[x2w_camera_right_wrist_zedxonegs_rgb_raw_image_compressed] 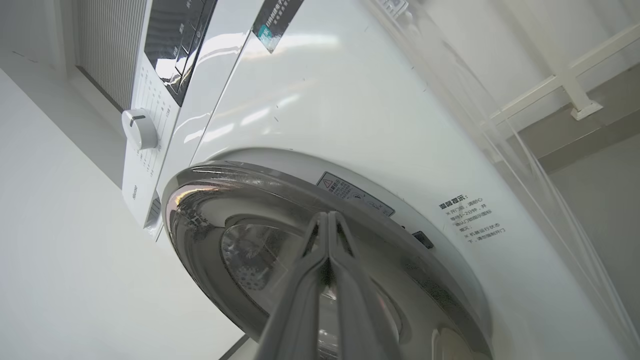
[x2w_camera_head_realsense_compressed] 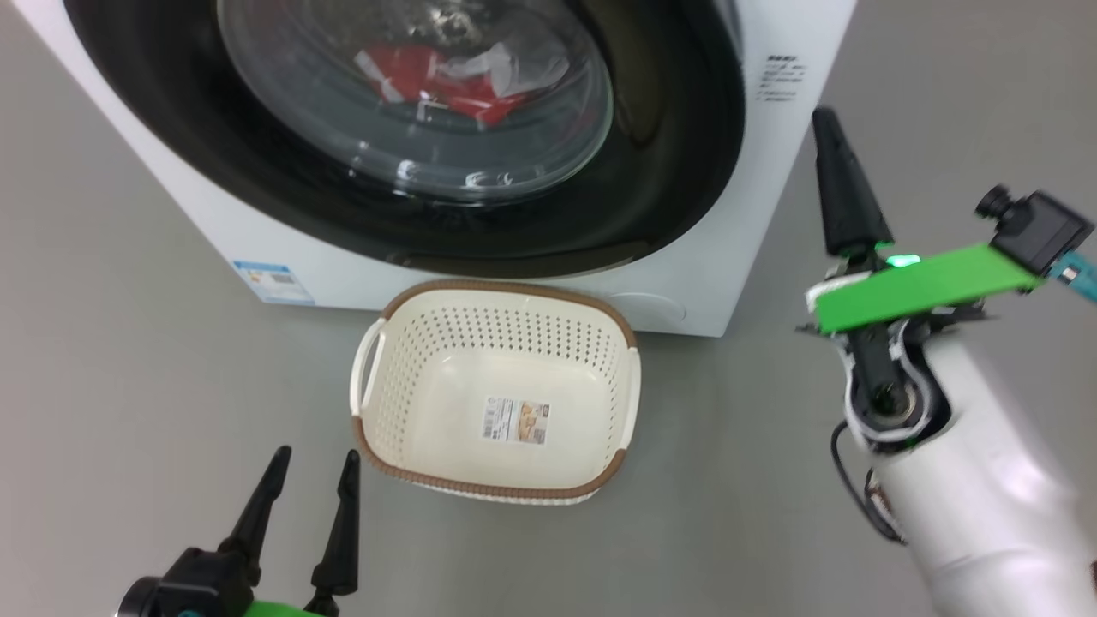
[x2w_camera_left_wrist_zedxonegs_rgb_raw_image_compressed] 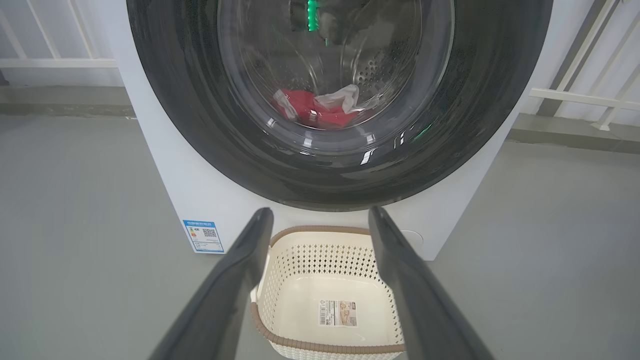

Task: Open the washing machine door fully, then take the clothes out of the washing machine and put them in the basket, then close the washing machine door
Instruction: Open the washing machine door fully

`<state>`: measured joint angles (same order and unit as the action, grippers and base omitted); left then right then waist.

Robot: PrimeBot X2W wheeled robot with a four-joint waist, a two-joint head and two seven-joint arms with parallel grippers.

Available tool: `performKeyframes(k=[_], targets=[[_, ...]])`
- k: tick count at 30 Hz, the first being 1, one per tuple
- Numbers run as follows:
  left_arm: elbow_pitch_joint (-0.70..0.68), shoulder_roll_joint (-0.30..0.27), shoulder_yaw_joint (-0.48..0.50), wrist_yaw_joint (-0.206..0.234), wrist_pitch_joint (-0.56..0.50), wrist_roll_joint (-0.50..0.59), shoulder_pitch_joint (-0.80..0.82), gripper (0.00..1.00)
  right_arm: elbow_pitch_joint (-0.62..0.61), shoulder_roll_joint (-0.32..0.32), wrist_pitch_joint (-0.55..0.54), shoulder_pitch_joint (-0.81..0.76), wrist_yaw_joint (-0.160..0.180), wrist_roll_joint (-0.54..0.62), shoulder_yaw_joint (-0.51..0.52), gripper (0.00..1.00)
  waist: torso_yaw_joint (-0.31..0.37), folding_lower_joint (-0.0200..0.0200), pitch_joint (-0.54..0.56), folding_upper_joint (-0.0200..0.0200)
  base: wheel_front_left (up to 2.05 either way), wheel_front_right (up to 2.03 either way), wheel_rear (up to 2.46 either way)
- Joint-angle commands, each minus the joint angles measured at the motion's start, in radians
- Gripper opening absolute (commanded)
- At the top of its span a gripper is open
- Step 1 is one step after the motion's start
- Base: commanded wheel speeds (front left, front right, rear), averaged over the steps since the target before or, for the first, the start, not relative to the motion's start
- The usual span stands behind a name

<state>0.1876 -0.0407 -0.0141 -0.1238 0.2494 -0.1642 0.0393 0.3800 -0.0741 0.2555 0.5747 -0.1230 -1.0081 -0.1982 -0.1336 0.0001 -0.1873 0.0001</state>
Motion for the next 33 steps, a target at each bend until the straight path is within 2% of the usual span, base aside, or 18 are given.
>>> performKeyframes(k=[1,6,14,21,26,33], targets=[[-0.016,-0.009,0.024,-0.003,0.012,-0.014,0.036,1.0,-0.027,-0.01,0.004,0.043,-0.008,-0.059,-0.033,0.0,-0.027,-0.0001,-0.029,-0.0001,0.0,0.0,0.0],[-0.009,-0.009,0.01,-0.004,0.012,-0.023,0.057,1.0,-0.047,-0.079,-0.036,0.11,-0.008,-0.271,-0.06,0.0,-0.046,-0.0001,-0.052,-0.0001,0.0,0.0,0.0],[-0.002,-0.009,-0.007,-0.005,0.012,-0.031,0.079,1.0,-0.061,-0.161,-0.159,0.171,-0.008,-0.499,-0.052,0.0,-0.065,-0.0001,-0.077,-0.0001,0.0,0.0,0.0],[0.006,-0.009,-0.02,-0.006,0.012,-0.035,0.095,1.0,-0.015,-0.196,-0.307,0.226,-0.008,-0.605,-0.038,0.0,-0.077,-0.0001,-0.092,-0.0001,0.0,0.0,0.0],[0.008,-0.009,-0.031,-0.006,0.012,-0.041,0.106,1.0,0.046,-0.207,-0.452,0.288,-0.008,-0.679,-0.012,0.0,-0.089,-0.0001,-0.113,-0.0001,0.0,0.0,0.0],[0.012,-0.009,-0.039,-0.007,0.012,-0.05,0.12,1.0,0.118,-0.217,-0.574,0.35,-0.008,-0.702,-0.002,0.0,-0.104,-0.0001,-0.13,-0.0001,0.0,0.0,0.0]])
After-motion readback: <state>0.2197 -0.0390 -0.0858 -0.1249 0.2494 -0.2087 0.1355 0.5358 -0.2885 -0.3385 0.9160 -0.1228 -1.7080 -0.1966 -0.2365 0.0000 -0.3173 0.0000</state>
